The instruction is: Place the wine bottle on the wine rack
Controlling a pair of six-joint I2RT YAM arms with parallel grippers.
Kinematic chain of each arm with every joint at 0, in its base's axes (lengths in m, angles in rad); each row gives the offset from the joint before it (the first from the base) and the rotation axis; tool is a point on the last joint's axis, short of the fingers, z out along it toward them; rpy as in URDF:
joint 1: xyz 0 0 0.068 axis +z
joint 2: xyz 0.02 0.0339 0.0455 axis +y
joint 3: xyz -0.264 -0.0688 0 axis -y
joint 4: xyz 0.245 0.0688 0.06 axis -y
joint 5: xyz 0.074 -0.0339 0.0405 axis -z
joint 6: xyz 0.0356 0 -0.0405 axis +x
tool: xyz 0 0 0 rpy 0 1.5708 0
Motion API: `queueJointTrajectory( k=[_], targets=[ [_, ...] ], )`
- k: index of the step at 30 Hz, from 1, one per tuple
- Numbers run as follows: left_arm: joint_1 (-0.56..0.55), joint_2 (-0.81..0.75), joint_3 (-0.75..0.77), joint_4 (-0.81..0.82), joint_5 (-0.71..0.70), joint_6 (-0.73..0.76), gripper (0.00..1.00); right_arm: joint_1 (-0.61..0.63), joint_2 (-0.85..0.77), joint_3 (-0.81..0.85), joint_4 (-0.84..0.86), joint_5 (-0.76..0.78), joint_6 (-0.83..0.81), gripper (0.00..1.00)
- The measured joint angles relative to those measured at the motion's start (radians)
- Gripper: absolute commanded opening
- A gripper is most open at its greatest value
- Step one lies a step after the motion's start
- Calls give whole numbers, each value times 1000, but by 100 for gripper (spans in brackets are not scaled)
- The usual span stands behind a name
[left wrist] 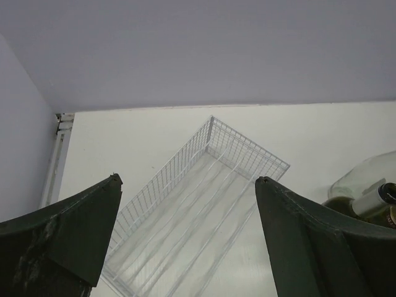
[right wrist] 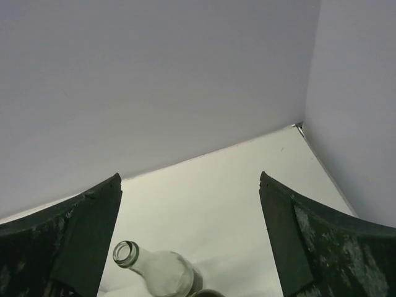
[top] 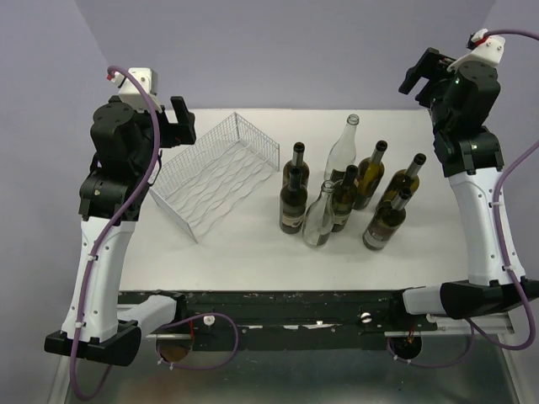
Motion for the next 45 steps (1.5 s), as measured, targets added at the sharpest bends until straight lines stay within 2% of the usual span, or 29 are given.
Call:
queueJointTrajectory(
  k=[7,12,15,18,23,26,30,33,35,38,45],
  targets=[
    [0,-12,-45,11,22,-24,99,0,29,32,-97,-8,66,100],
    [0,-12,-71,15,56,-48,99,0,-44,-72,-79,-42,113,100],
    [0,-13,-94,18,82,-56,99,0,-125,-144,-40,-138,91,100],
    [0,-20,-123,20,134,-54,99,0,-163,-140,-24,-238,62,100],
    [0,-43,-165,34,227,-51,99,0,-102,-12,-81,-455,28,97],
    [0,-56,-185,52,286,-47,99,19,-71,-1,-121,-561,16,95],
    [0,-77,-236,94,393,-39,99,135,-43,-1,-179,-603,-15,92],
    [0,-79,-257,107,441,-37,99,282,-21,8,-227,-563,-58,89],
    [0,-79,-262,113,462,-37,99,422,19,15,-249,-529,-83,88],
    [0,-80,-263,125,478,-34,99,543,73,22,-291,-457,-116,86],
    [-1,-96,-306,137,498,-22,99,661,151,22,-358,-323,-162,72]
  ],
)
